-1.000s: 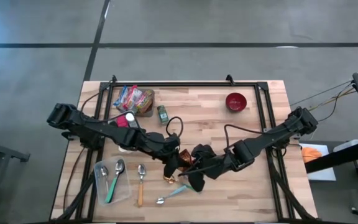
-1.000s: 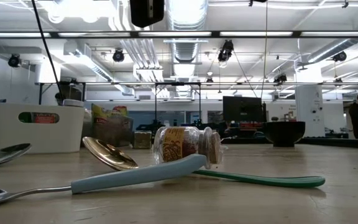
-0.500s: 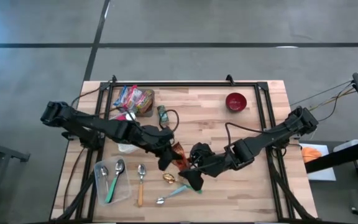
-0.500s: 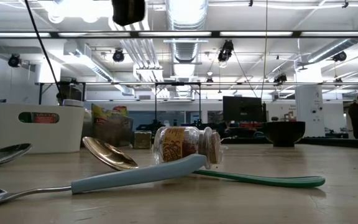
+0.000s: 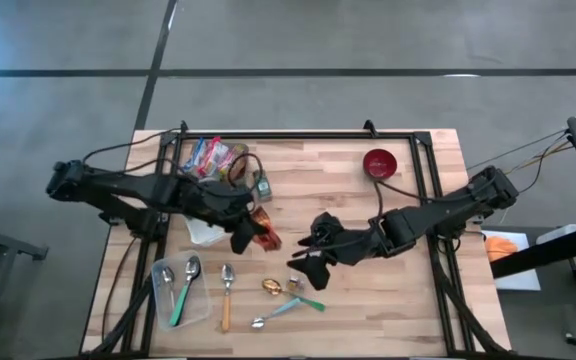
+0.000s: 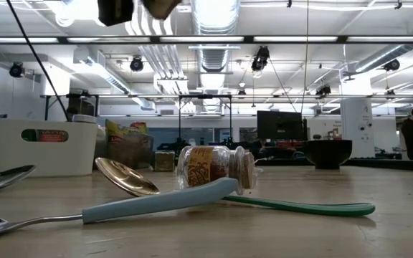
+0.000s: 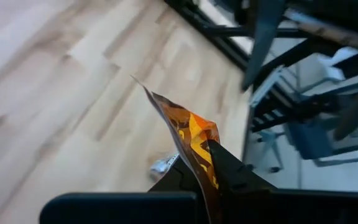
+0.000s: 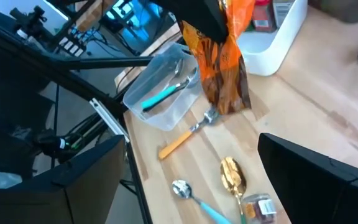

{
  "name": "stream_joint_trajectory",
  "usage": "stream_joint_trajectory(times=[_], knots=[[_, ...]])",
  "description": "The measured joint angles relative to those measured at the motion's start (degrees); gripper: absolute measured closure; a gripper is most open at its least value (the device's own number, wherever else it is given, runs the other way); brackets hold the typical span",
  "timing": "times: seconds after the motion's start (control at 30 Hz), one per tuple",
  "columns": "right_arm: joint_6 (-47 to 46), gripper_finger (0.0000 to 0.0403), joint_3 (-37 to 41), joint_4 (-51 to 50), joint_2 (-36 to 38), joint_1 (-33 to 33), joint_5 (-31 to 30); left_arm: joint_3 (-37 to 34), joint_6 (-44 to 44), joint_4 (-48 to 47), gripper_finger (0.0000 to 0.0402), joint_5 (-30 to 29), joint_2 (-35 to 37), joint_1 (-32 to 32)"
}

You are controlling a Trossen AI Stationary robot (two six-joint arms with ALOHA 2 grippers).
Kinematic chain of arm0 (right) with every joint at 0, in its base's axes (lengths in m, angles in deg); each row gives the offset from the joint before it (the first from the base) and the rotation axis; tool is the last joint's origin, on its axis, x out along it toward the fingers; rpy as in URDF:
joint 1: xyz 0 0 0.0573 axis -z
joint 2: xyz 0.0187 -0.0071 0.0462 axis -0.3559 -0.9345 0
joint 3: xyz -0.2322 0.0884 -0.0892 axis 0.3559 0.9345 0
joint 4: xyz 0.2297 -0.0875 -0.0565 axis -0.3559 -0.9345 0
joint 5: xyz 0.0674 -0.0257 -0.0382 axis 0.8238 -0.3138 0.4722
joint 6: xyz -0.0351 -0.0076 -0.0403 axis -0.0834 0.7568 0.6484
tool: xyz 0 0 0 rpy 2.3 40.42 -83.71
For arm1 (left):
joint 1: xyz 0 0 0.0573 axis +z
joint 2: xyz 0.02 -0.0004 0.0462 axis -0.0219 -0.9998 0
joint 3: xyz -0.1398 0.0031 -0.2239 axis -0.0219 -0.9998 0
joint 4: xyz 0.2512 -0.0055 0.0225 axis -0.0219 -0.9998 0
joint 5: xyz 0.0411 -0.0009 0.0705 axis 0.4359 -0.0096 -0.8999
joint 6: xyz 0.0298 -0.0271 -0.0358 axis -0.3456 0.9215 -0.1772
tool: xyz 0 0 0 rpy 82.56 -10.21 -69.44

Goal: Pick & Place Food Item
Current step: Put the orange seasoning bag into the white bin

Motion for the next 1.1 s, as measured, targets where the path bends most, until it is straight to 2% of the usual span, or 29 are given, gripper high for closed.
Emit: stream_joint_trajectory(times=[0.2, 0.43, 0.53, 0.67, 0.8, 1.1], knots=[[1.19, 0.0039, 0.00, -0.08, 0.27, 0.37, -0.09, 0.00, 0.24, -13.80, 0.0401, -4.86, 4.11, 1.22], [0.29, 0.0039, 0.00, -0.32, 0.27, 0.37, -0.07, -0.04, 9.83, -35.28, 0.0401, -14.63, 6.73, 1.77], [0.76, 0.0039, 0.00, -0.34, 0.27, 0.37, -0.05, -0.14, 14.38, -41.29, 0.0401, -17.42, 6.45, 1.79], [0.94, 0.0039, 0.00, -0.34, 0.27, 0.37, -0.04, -2.85, 16.86, -42.05, 0.0401, -19.76, 6.30, 1.83], [0.93, 0.0039, 0.02, -0.34, 0.27, 0.37, 0.31, -8.84, 20.32, -40.73, 0.0401, -19.90, 6.30, 1.86], [0.68, 0.0039, 0.07, -0.32, 0.27, 0.32, 0.60, -21.64, 28.44, -26.57, 0.0401, -21.78, 7.43, 2.20]])
